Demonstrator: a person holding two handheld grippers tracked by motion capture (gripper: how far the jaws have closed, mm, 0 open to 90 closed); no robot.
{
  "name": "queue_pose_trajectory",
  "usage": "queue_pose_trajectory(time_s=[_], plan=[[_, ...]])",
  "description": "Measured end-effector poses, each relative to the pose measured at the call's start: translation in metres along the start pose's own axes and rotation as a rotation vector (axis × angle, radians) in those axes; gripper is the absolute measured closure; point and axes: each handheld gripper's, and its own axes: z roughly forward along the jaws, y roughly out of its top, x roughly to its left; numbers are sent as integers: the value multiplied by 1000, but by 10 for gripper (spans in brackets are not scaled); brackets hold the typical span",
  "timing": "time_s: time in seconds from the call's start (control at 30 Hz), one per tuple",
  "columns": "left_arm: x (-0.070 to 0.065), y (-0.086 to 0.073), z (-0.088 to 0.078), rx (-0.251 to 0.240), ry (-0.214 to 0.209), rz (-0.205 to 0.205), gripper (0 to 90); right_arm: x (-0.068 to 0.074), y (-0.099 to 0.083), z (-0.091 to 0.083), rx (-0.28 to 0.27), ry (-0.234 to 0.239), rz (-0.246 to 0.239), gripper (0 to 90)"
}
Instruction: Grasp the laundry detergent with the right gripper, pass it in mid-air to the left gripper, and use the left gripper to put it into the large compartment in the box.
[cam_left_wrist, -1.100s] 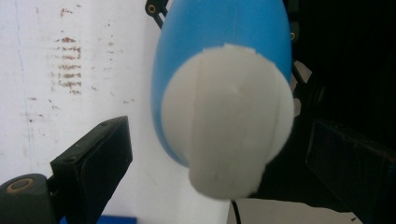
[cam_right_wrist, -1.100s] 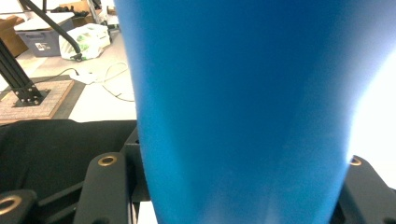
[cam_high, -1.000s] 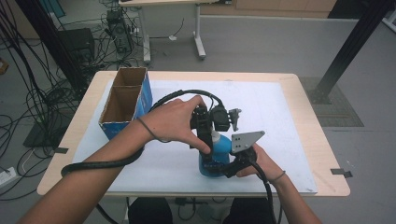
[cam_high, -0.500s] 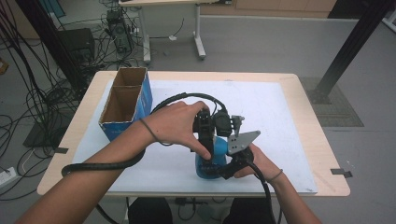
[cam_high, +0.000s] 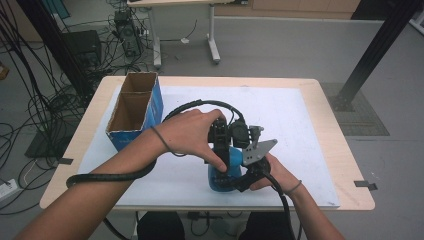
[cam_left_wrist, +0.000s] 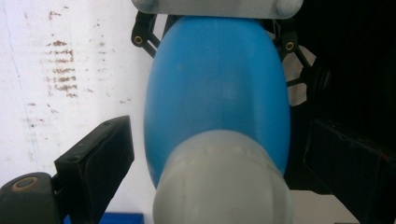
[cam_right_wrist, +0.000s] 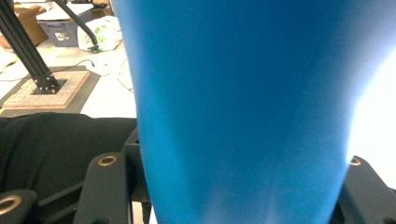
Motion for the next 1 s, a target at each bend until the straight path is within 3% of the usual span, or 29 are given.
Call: queue_pose_trajectory(time_s=[1.0], plan=[[2,-3,-2,-14,5,-4,86,1,1,1,4,-5,3,416]])
